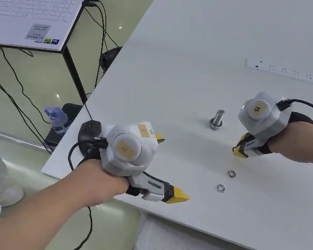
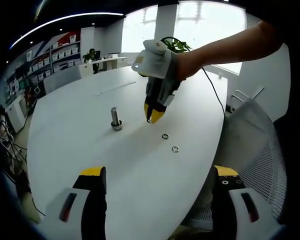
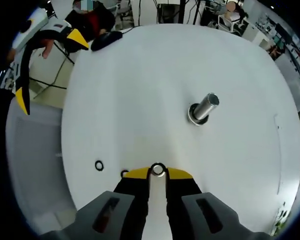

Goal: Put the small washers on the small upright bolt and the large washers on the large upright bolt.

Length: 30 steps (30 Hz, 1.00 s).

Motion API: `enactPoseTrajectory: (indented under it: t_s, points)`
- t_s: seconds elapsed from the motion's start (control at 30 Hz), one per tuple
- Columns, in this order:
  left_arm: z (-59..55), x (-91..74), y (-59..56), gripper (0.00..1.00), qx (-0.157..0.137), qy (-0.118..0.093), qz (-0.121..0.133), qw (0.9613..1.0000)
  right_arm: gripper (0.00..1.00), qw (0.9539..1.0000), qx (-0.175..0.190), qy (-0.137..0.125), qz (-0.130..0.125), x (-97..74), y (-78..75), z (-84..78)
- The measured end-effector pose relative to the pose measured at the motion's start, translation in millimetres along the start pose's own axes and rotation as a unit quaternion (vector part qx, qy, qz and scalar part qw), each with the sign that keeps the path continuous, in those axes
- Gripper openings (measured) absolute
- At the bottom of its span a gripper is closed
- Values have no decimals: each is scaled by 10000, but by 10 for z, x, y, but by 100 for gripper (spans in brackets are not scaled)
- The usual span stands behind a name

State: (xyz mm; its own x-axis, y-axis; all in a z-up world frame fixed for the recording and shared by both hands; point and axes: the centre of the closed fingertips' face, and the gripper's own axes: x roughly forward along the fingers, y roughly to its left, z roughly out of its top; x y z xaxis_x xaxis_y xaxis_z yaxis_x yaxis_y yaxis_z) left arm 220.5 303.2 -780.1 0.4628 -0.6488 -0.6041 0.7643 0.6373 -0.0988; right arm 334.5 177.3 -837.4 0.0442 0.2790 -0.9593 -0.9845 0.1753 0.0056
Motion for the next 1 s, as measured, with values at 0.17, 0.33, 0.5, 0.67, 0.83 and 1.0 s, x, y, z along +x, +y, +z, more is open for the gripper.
enactPoseTrajectory:
  t_s: [0.17, 0.33, 0.5, 0.67, 0.83, 1.0]
  points:
    - [29, 21, 14, 88, 21, -13, 32, 10000, 12, 9999, 145, -35, -66, -133, -51, -126]
    - [20, 46, 12, 89, 13, 7, 32, 10000, 12, 9994, 305, -41, -140, -274, -111, -294]
    - [20, 80, 0, 91, 24, 19, 38, 10000, 12, 9989, 424, -4, -187, -348, -167, -483]
    - [-20, 93, -8, 92, -14, 81, 30, 10000, 12, 9982, 538, -8, -258, -402, -236, -594]
    - [-49, 89, 1, 93, -35, 126, 46, 9999, 12, 9979, 567, 31, -315, -437, -329, -655]
    - [-58, 105, 17, 95, -26, 162, 69, 9998, 12, 9967, 690, -28, -432, -507, -506, -690]
